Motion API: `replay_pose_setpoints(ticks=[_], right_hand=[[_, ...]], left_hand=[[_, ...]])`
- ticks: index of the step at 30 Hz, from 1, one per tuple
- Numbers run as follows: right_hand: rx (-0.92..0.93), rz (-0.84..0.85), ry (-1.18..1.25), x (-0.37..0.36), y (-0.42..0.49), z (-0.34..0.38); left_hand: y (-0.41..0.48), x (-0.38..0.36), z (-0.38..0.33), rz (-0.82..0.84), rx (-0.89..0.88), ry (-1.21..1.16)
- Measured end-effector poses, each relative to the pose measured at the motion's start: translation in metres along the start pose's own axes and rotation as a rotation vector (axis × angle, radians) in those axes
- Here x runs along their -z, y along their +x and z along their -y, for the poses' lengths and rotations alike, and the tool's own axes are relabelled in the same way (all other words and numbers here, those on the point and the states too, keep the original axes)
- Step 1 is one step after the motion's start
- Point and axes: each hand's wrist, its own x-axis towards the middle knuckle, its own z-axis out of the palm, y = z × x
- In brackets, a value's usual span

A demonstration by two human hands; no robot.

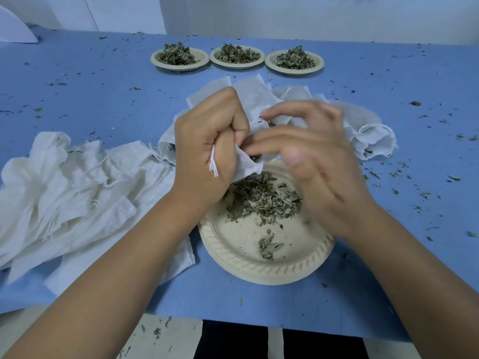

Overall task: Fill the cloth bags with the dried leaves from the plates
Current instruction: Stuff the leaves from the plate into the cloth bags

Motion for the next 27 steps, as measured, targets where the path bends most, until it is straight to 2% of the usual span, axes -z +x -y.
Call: replay_pose_setpoints(ticks=[2,3,5,8,10,12,14,15,16,20,21,24,25,27], right_hand=[[-0.003,0.216,-0.046,-0.007,-0.002,0.0],[-0.028,0.26,-0.025,-0.007,-0.003,-0.002],[-0.075,0.18,0.063,0.002,-0.001,-0.007],[-0.069,-0.091,0.07,0.016,0.004,-0.014],[-0.118,-0.15,0.119,0.02,0.002,-0.019],[-0.3,0.04,0.251,0.023,0.001,-0.019],[-0.502,0.373,0.33,0.022,0.0,-0.02],[-0.551,0.495,0.357,0.019,0.0,-0.02],[-0.563,0.547,0.384,0.016,-0.001,-0.02],[-0.476,0.382,0.439,0.014,0.001,-0.02],[-0.432,0.417,0.383,0.015,0.002,-0.02],[-0.326,0.703,0.198,0.01,0.0,-0.016],[-0.283,0.751,0.173,0.004,-0.001,-0.014],[-0.218,0.705,0.17,-0.006,-0.001,-0.009]], left_hand=[[-0.001,-0.001,-0.001,0.027,-0.012,-0.014],[-0.002,-0.001,-0.001,0.03,-0.007,-0.018],[-0.001,0.0,0.001,0.0,0.02,-0.016],[0.001,0.002,0.003,-0.067,0.057,0.011],[0.001,0.003,0.004,-0.096,0.069,0.022],[0.0,0.003,0.005,-0.113,0.084,0.034],[0.001,0.003,0.004,-0.126,0.1,0.045],[0.001,0.003,0.004,-0.127,0.104,0.047],[0.001,0.003,0.005,-0.125,0.104,0.046],[0.001,0.003,0.005,-0.103,0.086,0.054],[0.001,0.003,0.005,-0.098,0.086,0.056],[0.002,0.003,0.004,-0.087,0.092,0.056],[0.002,0.003,0.004,-0.082,0.089,0.059],[0.001,0.003,0.004,-0.073,0.078,0.066]])
